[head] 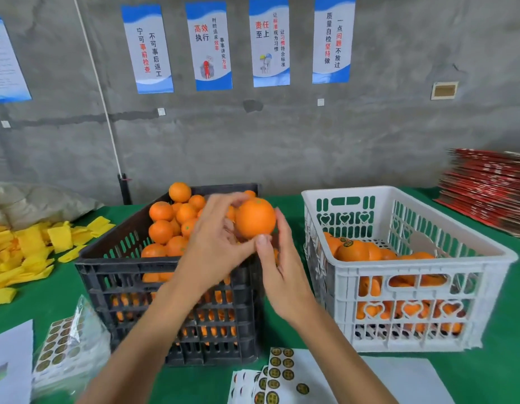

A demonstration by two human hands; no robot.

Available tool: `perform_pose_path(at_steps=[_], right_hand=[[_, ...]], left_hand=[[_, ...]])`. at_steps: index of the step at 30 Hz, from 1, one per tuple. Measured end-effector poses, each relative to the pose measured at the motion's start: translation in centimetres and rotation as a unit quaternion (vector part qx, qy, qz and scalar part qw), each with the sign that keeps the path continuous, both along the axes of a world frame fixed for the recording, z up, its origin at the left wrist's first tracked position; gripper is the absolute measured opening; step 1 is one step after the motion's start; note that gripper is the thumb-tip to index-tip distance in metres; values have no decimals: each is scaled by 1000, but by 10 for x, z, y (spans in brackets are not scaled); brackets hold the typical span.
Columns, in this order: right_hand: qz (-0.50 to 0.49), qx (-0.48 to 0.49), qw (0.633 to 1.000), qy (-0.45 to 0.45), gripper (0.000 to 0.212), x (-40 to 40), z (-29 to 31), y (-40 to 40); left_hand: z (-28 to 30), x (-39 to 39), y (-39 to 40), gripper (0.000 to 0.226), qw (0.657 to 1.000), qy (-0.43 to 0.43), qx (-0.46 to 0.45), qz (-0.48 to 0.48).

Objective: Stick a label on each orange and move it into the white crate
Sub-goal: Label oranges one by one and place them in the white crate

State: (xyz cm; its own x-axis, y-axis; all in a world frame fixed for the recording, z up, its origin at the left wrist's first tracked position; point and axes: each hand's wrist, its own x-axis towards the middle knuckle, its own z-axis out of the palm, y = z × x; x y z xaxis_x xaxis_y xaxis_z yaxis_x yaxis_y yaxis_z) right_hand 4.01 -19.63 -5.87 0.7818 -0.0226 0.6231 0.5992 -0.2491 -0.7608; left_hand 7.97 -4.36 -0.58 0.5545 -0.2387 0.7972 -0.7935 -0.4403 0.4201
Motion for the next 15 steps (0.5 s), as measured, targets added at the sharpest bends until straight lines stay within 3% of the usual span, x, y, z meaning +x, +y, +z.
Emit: perform_pose_path(at_steps=[3,5,8,12,15], right_hand=[[-60,-46,995,-64,56,-28,-23,-14],[-76,-89,991,-58,55,-43,-48,-26],[-76,-180,981,10,56,-56,-88,-47],[-24,-271,946,177,53,-66,-134,-70],[-40,-363,913,184,48,-73,-156,-87]], left_hand=[[-52,-48,-19,68,999,-47,0,-19],[-87,-59,-32,68,999,-40,0,-27],[-132,-64,-48,66,994,81,31,-64],[-199,-58,-55,63,964,247,70,-73],[-229,-55,-55,70,947,306,92,-35]])
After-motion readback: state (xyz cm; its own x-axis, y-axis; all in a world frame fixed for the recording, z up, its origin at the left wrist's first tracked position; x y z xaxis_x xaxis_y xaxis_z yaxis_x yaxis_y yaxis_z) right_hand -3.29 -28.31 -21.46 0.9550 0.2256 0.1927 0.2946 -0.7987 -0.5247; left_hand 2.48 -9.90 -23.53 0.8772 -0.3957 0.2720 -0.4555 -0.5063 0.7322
